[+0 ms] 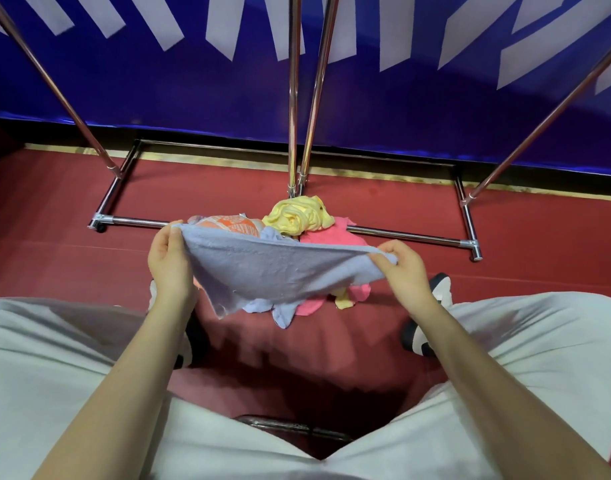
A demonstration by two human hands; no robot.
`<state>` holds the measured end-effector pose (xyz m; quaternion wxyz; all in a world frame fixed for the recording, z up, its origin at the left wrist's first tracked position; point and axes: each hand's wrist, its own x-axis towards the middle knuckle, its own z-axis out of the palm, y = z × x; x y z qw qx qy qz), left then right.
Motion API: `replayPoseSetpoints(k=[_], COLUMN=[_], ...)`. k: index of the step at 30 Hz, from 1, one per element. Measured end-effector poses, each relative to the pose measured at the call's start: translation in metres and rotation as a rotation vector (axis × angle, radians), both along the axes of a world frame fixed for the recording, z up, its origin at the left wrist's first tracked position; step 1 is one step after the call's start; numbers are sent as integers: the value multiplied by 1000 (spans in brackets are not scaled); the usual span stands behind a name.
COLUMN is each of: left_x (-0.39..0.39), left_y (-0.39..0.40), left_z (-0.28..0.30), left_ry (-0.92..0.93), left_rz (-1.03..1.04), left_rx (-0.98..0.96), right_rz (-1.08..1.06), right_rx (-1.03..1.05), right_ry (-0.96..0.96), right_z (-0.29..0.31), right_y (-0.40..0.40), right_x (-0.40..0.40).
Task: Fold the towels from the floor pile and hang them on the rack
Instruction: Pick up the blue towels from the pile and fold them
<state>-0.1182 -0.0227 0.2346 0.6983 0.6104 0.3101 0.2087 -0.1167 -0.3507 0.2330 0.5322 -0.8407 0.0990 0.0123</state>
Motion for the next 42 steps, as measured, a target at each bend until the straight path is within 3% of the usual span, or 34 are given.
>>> replayPoseSetpoints(k=[2, 4, 9, 18, 27, 31, 37, 42], left_x=[2, 2, 1, -1, -3, -2, -12, -17], left_y=[1, -1, -15, -25, -22, -31, -66, -76], left_z=[-6, -11, -5, 4, 0, 5, 29, 22], left_ry=[43, 76, 77, 68, 190, 290, 319, 304], left_rz=[36, 35, -14, -47, -101, -124, -161, -306], left_rx=[27, 71, 117, -37, 129, 31, -290, -300], right_rz=[-89, -136, -253, -262, -316, -402, -429, -325], right_rx=[292, 440, 385, 243, 201, 296, 431, 509], right_ry=[-29, -29, -104, -175, -122, -28, 90, 91], right_z=[8, 10, 12, 14, 13, 9, 3, 9], right_y=[-4, -9, -11, -13, -11, -1, 19, 40], right_x=[2, 1, -4, -7, -6, -4, -10, -19])
